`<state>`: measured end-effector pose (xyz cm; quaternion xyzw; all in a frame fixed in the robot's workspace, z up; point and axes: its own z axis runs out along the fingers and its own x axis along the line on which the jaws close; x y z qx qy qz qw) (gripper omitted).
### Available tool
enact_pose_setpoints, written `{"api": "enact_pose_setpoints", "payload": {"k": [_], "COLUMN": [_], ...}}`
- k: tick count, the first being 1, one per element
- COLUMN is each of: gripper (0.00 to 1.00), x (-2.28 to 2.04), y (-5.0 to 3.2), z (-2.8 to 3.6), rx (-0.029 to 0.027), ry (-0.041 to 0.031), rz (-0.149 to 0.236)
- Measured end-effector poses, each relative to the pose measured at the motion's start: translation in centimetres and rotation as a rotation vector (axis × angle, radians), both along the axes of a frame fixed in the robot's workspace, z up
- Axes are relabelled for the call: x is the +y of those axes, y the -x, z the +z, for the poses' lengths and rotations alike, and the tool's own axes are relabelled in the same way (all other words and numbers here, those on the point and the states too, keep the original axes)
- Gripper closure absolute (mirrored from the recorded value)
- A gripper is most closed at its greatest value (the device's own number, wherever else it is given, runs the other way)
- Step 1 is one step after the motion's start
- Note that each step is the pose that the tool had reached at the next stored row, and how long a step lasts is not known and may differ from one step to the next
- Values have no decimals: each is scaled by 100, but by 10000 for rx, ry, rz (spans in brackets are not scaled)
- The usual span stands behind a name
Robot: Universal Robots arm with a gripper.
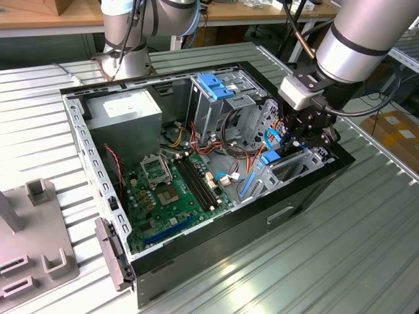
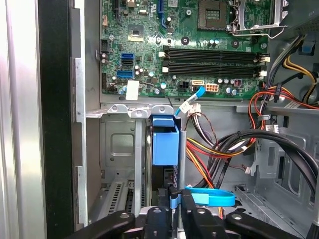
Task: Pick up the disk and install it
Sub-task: 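Insert the first disk wire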
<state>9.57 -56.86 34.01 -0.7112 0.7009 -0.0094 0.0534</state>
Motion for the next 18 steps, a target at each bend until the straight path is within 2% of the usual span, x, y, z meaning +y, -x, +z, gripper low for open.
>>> {"api": "enact_pose_setpoints", "payload": {"k": [1, 4, 5, 8, 10, 13, 15, 18], "gripper": [70, 70, 70, 70, 70, 70, 70, 70], "x": [0, 0, 1, 1, 1, 1, 1, 1], "y": [0, 0, 0, 0, 0, 0, 0, 0], "z": [2, 6, 25, 123, 219, 303, 405, 477], "rx": [0, 1, 0, 0, 0, 0, 0, 0], "ry": [5, 6, 5, 4, 5, 6, 5, 5], "rz": [0, 0, 0, 0, 0, 0, 0, 0]}}
